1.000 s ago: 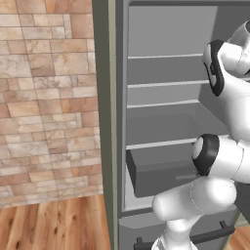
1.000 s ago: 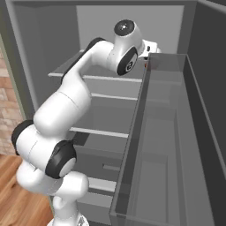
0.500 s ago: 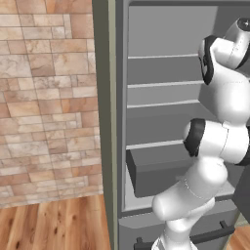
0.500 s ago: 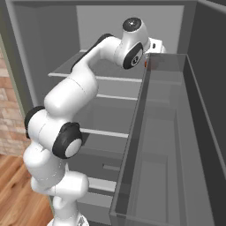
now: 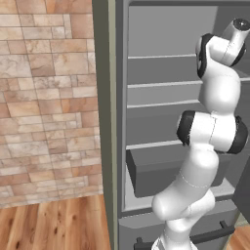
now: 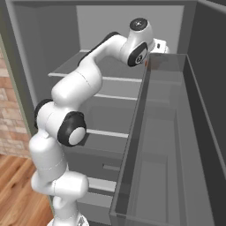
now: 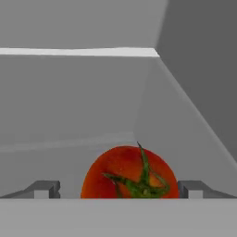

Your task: Gather the tomato and lemon from the fridge and place them on a tray on the dining counter. Then gather the steaks from the fridge and place them on the other tray.

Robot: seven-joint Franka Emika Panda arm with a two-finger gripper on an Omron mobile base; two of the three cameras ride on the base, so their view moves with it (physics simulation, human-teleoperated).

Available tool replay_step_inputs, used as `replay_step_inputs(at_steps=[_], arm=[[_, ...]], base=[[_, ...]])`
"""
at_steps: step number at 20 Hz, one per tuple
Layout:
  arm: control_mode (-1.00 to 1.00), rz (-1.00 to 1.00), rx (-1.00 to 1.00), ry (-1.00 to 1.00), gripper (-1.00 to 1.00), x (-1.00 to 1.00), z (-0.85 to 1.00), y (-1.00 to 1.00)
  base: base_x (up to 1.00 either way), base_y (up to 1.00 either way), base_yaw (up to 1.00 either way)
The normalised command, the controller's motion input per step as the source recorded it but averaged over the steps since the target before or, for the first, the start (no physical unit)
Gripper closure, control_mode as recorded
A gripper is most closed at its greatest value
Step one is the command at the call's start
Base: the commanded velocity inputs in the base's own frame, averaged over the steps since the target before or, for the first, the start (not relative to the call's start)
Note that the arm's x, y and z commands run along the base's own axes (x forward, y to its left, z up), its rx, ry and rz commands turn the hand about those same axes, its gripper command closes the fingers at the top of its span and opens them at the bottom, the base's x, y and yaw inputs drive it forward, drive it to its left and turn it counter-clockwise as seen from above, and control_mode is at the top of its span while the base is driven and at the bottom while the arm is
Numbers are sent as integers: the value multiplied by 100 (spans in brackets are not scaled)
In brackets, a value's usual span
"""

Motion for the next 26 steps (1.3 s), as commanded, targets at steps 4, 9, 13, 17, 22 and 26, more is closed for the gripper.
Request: replay_step_inputs(at_steps=[4,9,13,17,22,26], arm=[[-100,0,0,1,-100,8,-16,0],[-100,0,0,0,-100,0,-17,0],[-100,0,0,0,-100,0,-20,0],[-100,0,0,0,-100,0,-14,0],[-100,0,0,1,100,0,-19,1],[-100,0,0,0,100,-2,-19,10]], base=[[0,0,0],[0,0,0],[0,0,0],[0,0,0],[0,0,0],[0,0,0]])
